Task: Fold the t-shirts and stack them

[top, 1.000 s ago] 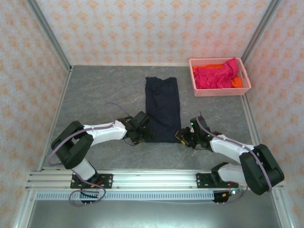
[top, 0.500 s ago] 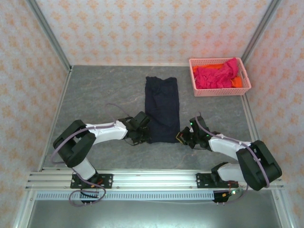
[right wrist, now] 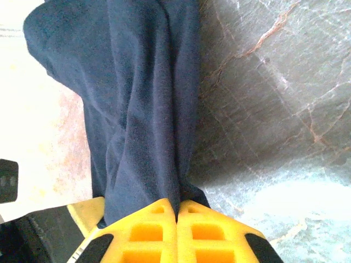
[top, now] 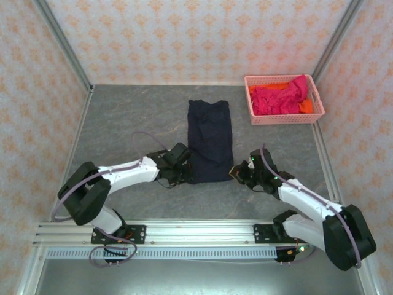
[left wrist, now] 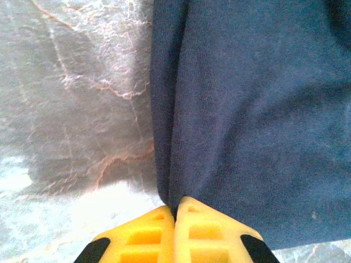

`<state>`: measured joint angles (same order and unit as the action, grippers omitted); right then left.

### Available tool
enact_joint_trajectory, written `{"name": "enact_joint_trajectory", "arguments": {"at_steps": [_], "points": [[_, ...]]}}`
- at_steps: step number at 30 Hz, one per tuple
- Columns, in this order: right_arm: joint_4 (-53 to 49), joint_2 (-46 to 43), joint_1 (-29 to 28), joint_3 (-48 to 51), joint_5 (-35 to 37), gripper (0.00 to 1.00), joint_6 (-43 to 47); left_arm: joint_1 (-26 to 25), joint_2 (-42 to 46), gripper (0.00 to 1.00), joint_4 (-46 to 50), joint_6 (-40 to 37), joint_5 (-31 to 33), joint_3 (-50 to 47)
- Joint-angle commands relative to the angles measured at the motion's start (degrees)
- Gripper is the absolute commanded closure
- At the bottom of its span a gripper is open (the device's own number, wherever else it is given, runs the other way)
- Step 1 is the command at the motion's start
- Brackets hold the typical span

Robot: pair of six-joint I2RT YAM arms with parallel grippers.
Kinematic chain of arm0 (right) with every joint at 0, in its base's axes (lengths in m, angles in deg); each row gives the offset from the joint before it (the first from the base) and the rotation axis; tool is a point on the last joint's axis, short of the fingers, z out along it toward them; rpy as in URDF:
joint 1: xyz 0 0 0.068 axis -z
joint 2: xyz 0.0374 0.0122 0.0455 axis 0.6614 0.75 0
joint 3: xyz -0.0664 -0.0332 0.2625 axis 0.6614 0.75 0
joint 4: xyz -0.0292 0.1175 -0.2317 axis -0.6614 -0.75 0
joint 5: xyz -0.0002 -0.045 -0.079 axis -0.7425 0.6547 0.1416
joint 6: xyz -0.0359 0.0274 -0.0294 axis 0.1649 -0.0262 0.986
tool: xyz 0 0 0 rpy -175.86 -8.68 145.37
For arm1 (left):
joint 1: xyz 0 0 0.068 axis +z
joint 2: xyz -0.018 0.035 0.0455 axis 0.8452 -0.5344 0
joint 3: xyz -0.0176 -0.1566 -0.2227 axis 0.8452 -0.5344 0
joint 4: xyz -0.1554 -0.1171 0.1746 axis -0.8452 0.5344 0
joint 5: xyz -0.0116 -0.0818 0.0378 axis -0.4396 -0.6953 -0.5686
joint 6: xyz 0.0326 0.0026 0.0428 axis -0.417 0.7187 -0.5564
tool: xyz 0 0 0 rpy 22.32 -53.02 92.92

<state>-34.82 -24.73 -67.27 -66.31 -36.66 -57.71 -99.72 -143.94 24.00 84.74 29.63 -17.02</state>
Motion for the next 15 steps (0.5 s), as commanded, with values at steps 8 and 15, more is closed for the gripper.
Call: {"name": "enact_joint_trajectory", "arguments": {"at_steps": [8,15], "points": [[-19.4,-9.6,-7.0,-5.4,1.9,1.0,1.2,-2.0,10.8,1.0,15.6,-0.3,1.1,0.8],[-24.0,-12.1,-8.3,-10.4,3.0,1.0,1.2,-2.5,17.0,1.0,21.8,0.3,3.4,4.0]]}}
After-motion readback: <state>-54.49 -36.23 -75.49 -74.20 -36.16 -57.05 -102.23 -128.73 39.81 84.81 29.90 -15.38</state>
